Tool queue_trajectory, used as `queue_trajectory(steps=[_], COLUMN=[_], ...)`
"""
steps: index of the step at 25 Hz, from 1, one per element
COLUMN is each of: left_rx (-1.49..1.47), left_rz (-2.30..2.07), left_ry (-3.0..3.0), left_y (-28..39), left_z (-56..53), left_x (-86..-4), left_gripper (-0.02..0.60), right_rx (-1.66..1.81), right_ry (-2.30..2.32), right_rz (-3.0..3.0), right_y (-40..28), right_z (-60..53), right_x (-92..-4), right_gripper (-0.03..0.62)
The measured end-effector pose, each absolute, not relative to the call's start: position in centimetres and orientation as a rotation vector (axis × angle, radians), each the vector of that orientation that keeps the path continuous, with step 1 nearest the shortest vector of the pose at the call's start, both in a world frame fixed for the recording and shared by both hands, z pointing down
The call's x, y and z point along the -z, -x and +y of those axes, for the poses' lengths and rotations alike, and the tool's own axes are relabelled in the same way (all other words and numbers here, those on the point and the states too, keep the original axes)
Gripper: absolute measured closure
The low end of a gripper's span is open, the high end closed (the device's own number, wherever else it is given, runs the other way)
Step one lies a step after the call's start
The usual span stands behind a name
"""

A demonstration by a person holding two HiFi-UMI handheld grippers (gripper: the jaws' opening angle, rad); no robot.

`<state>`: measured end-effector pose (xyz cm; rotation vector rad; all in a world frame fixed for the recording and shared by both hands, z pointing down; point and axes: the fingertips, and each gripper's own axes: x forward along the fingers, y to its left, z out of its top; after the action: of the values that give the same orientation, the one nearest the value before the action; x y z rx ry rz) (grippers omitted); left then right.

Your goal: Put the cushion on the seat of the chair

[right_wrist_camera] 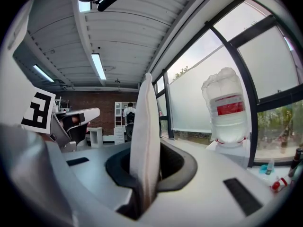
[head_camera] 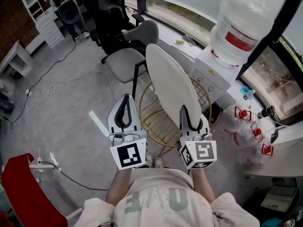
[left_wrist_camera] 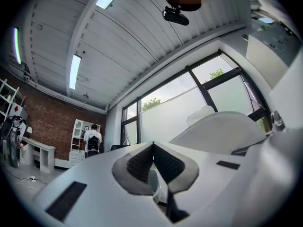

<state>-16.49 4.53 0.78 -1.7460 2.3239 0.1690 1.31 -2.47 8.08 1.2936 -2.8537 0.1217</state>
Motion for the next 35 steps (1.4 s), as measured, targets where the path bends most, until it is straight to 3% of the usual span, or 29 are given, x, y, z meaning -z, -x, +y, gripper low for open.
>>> queue_trajectory(steps=[9,20,25,35], left_rx=[-0.132,0.026,0.147,0.258], left_rz=[2.304,2.340,2.366,2.377], left_ry=[1.785,1.884,1.968,2.011], left_y=[17.4,18.7,18.1,18.7], left_z=[3.5,-0.2,-3.2,-7.0], left_x=[-1.8,-7.9,-15.0,-29.2], left_gripper=[0.568,0.568,0.568,0.568], right_rx=[-0.184,-0.963,-1.512,-2.174], right_ry=[-1.379,-1.416,-1.345,-1.212], right_rz=[-2.768,-2.709,-2.586,-2.394], right_y=[-2.1,-3.2,-3.2,-1.8], right_z=[-4.1,-8.2,-9.3,-11.2], right_x=[-10.1,-18.1,-26.3,-40.2], right_gripper=[0.548,0.548,0.549,0.549])
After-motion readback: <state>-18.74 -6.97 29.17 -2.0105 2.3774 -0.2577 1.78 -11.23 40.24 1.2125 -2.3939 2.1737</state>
